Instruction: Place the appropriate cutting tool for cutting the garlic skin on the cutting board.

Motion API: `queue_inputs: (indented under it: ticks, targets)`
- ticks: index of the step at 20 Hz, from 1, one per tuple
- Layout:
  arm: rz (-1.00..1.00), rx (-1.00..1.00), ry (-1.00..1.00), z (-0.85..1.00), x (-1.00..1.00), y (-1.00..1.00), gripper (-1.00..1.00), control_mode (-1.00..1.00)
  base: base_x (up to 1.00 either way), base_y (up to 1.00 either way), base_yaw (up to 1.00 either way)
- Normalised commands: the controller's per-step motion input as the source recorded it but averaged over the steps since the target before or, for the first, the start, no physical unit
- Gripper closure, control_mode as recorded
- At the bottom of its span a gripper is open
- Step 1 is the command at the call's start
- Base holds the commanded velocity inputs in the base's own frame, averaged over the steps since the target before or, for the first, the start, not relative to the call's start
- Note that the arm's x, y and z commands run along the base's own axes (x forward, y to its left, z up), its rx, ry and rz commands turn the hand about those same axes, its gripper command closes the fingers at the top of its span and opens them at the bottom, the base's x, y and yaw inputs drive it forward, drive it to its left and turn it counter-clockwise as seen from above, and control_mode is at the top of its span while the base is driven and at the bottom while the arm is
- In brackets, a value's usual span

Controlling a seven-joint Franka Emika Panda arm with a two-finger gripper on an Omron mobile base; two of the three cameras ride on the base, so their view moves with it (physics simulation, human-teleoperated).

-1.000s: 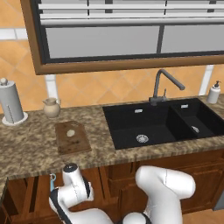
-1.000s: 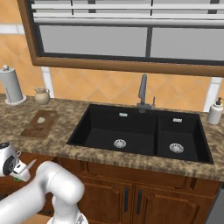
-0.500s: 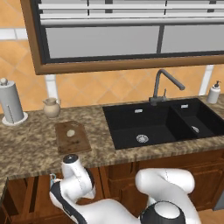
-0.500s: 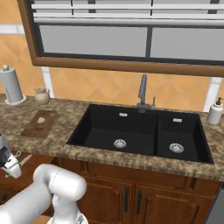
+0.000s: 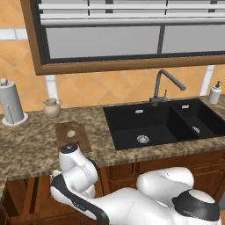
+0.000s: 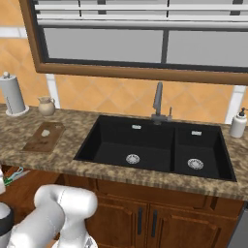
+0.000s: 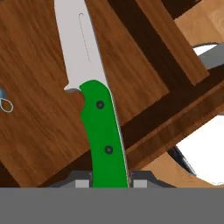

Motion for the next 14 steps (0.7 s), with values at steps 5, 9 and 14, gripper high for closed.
queue_inputs:
  ticks: [5, 9, 14]
  targets:
    - [-0.28, 0.06, 0.00, 0.46, -1.00, 0.03, 1.00, -1.00, 0.00, 0.00, 0.00]
    - [-0.17, 0.02, 0.00, 0.81, -0.93, 0.00, 1.00, -1.00, 0.00, 0.00, 0.00]
    - [-0.07, 0.00, -0.03, 1.00, -0.50, -0.03, 1.00, -1.00, 0.00, 0.00, 0.00]
